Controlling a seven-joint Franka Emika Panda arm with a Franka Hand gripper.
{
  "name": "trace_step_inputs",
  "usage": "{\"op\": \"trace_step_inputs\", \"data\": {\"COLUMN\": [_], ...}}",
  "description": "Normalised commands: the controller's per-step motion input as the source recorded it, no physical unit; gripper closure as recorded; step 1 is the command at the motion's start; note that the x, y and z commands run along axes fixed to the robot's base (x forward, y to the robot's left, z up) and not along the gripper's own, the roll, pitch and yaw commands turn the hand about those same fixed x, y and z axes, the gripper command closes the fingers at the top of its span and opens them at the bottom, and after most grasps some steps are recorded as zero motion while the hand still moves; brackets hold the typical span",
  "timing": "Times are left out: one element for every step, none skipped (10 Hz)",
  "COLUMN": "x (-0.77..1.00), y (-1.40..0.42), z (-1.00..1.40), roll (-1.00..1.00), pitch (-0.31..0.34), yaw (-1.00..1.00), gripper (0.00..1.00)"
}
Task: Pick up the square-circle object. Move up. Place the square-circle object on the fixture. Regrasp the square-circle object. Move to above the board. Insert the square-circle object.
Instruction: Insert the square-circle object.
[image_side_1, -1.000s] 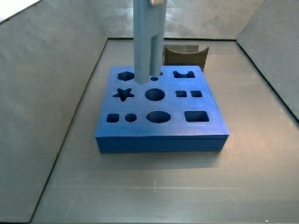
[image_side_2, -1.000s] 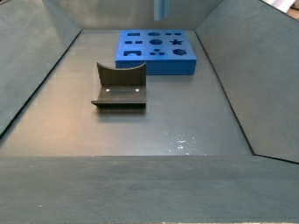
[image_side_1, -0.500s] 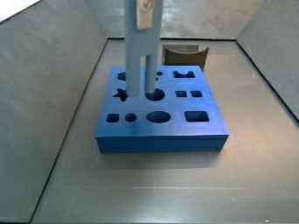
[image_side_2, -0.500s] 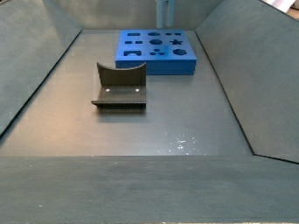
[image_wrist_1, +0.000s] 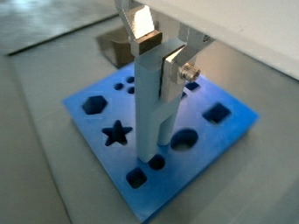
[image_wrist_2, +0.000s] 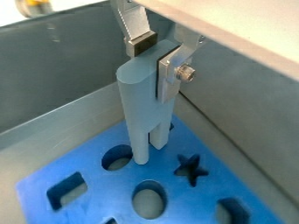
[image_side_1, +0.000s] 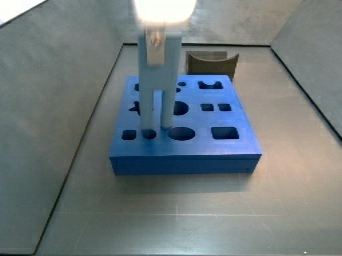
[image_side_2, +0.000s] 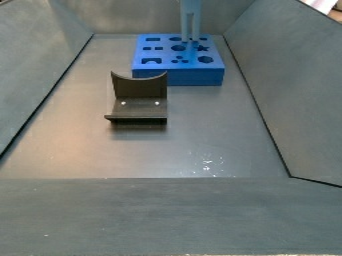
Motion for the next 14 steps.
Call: {"op": "trace_step_inputs", "data": {"x": [0.0, -0.3, -0.29, -0.31, -0.62, -0.48, -0.18, -0.2, -0.14, -0.01, 0.0, 0.0, 0.0, -0.01], "y": [-0.19, -0.24, -0.03, 0.01, 0.05, 0.0, -0.02, -0.09, -0.12, -0.12, -0.13, -0.03, 0.0, 0.13], "z": [-0.09, 0.0, 0.0, -0.21, -0.23, -0.25, -0.23, -0.14, -0.08, -0.05, -0.03, -0.07, -0.26, -0.44], "roll": [0.02, 0.0, 0.0, 0.0, 0.0, 0.02, 0.0, 0.0, -0.03, -0.05, -0.04, -0.04, -0.13, -0.31], "pitch": [0.0, -0.001, -0.013, 0.0, -0.047, -0.047, -0.051, -0.081, -0.133, -0.151, -0.181, -0.14, -0.1, -0.003], "yaw": [-0.88, -0.63, -0.28, -0.03, 0.29, 0.29, 0.05, 0.03, 0.02, 0.04, 0.11, 0.31, 0.52, 0.49], "gripper": [1.0, 1.0, 1.0, 1.0, 1.0, 1.0, 1.0, 1.0, 1.0, 1.0, 1.0, 1.0, 1.0, 1.0]}}
